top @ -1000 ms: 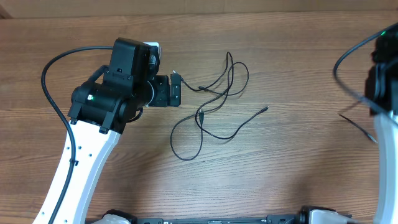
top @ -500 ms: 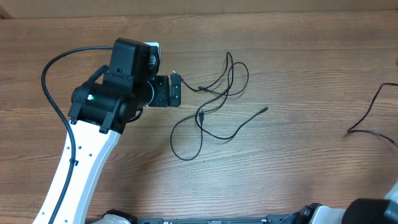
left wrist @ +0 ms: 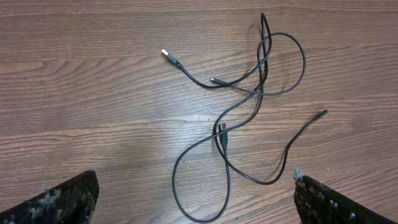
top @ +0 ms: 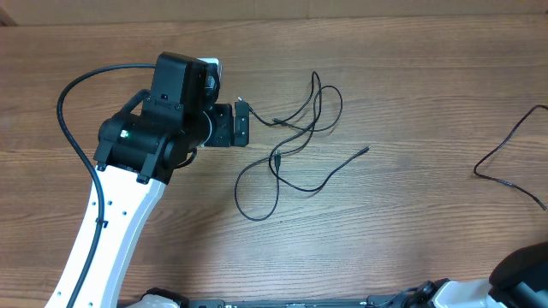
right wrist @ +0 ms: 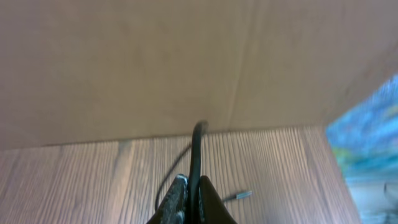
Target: Untangle cables
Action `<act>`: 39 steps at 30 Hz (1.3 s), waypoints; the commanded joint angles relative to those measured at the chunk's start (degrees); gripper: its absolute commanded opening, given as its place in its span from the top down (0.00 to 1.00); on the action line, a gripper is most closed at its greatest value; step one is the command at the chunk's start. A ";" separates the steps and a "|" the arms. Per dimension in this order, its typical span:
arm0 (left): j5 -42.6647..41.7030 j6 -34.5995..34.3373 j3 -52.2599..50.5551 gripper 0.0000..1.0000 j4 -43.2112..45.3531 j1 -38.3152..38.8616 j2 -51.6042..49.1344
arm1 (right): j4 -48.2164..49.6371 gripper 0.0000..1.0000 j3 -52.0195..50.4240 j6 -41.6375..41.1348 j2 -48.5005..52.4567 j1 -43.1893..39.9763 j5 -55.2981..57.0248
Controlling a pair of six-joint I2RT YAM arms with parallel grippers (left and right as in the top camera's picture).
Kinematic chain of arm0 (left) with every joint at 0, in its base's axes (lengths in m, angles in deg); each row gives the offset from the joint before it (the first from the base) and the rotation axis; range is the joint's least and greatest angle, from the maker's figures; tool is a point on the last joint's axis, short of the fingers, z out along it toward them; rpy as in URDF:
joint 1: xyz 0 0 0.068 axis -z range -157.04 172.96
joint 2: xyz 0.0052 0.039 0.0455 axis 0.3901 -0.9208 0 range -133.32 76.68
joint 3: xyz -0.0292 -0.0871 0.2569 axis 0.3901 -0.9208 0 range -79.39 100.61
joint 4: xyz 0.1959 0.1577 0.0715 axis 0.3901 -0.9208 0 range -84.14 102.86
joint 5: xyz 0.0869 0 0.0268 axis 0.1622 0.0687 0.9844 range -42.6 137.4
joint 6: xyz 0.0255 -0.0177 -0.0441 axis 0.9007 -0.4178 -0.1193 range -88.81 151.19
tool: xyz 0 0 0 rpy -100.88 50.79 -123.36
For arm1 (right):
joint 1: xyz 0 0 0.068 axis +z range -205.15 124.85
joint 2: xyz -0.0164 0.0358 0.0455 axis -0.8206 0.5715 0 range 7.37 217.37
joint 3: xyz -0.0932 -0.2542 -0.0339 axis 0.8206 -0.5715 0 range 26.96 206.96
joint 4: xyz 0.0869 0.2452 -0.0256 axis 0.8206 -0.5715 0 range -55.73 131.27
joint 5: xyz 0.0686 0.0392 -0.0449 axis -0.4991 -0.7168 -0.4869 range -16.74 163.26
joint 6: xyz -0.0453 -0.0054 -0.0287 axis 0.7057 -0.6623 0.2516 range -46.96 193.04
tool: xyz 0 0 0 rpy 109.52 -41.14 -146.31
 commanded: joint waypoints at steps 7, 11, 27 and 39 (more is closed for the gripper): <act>-0.48 -0.15 0.28 0.00 0.04 -0.22 0.57 | -5.31 0.50 0.04 -7.98 0.87 -5.29 -10.08; -0.48 -0.15 0.31 0.00 0.04 -0.22 0.57 | -5.60 0.00 0.02 -7.93 0.87 -5.29 -10.14; -0.48 -0.15 0.28 0.00 0.04 -0.22 0.57 | -6.43 0.00 0.02 4.52 0.87 -5.05 -38.80; -0.48 -0.15 0.31 0.00 0.04 -0.22 0.57 | -8.46 0.00 0.00 23.26 5.05 1.27 -55.28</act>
